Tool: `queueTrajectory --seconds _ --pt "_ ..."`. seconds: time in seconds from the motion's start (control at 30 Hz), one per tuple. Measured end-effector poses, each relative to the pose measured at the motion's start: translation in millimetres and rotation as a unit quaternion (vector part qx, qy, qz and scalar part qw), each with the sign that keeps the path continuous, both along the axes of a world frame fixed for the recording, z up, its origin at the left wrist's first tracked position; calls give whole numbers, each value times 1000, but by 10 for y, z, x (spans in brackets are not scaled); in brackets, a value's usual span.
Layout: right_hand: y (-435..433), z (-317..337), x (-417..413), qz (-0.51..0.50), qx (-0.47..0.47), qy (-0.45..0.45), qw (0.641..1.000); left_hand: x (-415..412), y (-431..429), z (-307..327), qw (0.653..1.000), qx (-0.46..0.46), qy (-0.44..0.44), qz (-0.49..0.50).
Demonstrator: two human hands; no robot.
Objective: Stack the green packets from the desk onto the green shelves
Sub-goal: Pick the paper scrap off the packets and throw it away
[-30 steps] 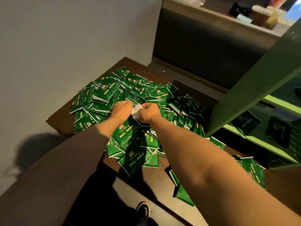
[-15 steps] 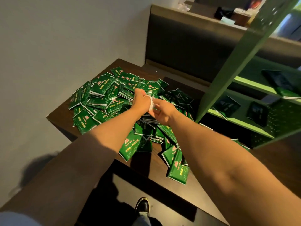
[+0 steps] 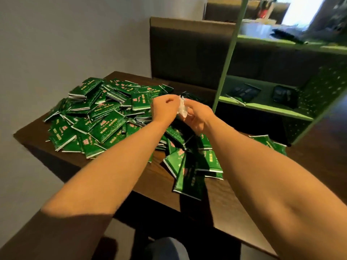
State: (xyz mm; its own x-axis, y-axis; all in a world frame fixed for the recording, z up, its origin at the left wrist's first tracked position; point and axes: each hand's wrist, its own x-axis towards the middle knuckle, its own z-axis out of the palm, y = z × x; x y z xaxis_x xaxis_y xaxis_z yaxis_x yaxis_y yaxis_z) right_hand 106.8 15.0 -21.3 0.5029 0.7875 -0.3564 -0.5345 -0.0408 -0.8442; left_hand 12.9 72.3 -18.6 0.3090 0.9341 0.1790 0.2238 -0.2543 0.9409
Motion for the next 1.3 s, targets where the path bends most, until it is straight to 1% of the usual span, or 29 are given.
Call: queueTrajectory --seconds 0.07,0.17,0.23,0.3,0.37,0.53,0.6,0.67,0.77,0.87,0.97,1.1,1.17,1.23,1.3 --pt "-157 -79 55 8 26 -21 999 46 -148 -87 999 25 -22 -3" --pt "-584 -125 7 1 49 -59 997 29 -487 -173 996 69 -33 -40" --pt "-1005 -125 -88 -21 65 -83 994 -2 -840 -205 994 86 -43 -59" --pt "-1567 -153 -185 -59 90 -83 991 -53 -1336 -252 990 79 -52 -101" --pt "-2021 -165 -236 -91 84 -100 987 -59 -1739 -274 985 72 -62 -144" --pt "-3435 -240 -262 -194 37 -141 970 121 -2955 -385 963 88 -84 -241" --pt "-3975 -313 -188 -227 7 -181 957 256 -3458 -440 951 86 -92 -282" --pt "-4514 -418 -97 -271 4 -203 941 377 -3990 -500 935 91 -96 -329" --pt "-5366 -651 -16 -346 48 -149 925 578 -4780 -672 906 83 -72 -409" --pt "-6067 -1005 -7 -344 80 -78 932 709 -5351 -959 877 72 -56 -472" --pt "-6643 -1477 -11 -354 53 -24 933 818 -5838 -1380 847 62 -7 -527" --pt "-7049 -2111 115 -395 51 63 915 1084 -6225 -1990 825 43 70 -560" --pt "-7155 -2413 268 -418 30 91 903 1280 -6326 -2261 813 39 103 -571" --pt "-7208 -2646 412 -439 15 117 891 1480 -6389 -2515 806 36 134 -575" --pt "-7241 -2885 618 -459 26 154 875 1722 -6465 -2772 802 26 167 -572"
